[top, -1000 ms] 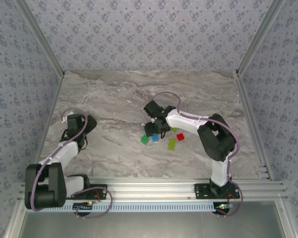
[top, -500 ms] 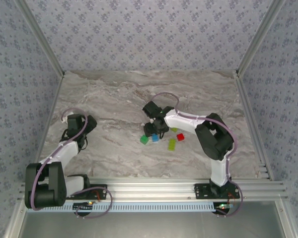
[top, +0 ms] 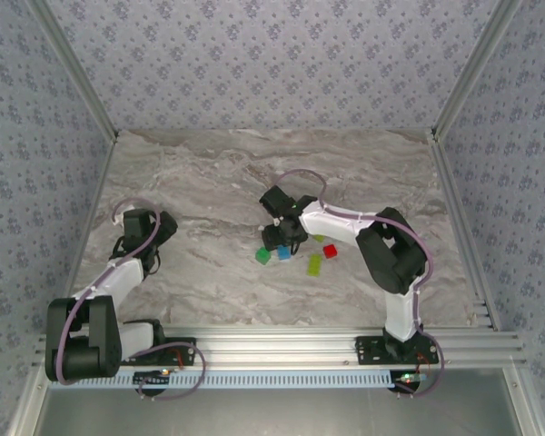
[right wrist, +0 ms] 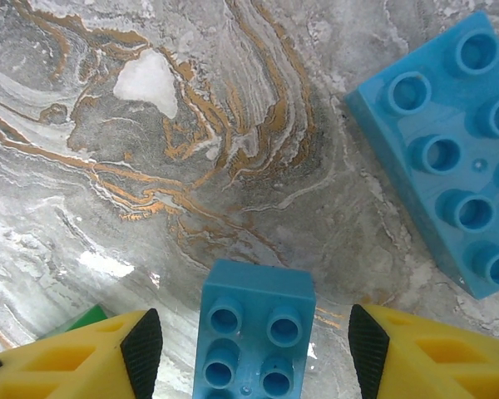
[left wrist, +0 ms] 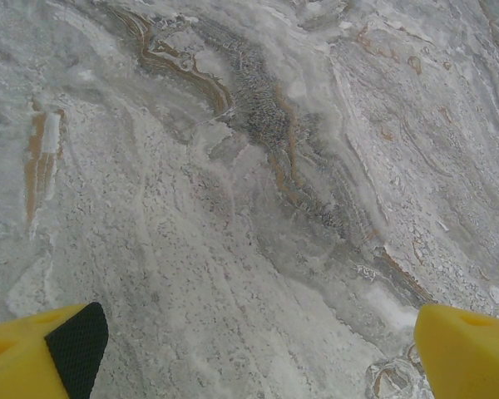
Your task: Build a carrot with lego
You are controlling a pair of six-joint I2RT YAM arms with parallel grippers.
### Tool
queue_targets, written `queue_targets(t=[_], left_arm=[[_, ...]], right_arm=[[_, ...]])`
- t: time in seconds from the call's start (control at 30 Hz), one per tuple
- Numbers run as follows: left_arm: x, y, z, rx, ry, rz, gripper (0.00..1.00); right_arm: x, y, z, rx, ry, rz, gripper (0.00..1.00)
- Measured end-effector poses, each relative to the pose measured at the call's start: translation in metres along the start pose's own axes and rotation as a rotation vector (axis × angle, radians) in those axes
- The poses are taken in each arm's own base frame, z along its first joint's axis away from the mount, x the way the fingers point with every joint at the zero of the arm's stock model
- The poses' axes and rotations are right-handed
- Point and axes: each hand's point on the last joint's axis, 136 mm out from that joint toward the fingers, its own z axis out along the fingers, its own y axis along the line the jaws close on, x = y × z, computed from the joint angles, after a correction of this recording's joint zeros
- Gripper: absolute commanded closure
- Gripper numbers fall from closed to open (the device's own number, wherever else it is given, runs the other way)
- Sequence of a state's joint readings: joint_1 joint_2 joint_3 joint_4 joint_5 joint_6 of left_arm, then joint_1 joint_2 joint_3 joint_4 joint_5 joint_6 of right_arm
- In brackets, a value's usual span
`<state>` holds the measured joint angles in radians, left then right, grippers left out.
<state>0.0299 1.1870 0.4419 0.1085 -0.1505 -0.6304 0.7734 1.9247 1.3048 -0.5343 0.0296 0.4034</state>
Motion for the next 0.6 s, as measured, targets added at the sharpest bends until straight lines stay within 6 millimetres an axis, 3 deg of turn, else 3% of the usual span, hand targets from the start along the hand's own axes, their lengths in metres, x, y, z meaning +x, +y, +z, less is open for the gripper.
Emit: queue_targets(t=[0.3, 0.6], left_arm=[[0.0, 0.0, 0.0, 0.0, 0.0, 0.0, 0.04], [0.0, 0.0, 0.0, 0.0, 0.0, 0.0, 0.04]], right_arm=[[0.008, 0.002, -0.001, -0.049, 0.011, 0.011, 0.34], [0.018, -0.012, 0.004, -0.047, 0.04, 0.042, 0.34]])
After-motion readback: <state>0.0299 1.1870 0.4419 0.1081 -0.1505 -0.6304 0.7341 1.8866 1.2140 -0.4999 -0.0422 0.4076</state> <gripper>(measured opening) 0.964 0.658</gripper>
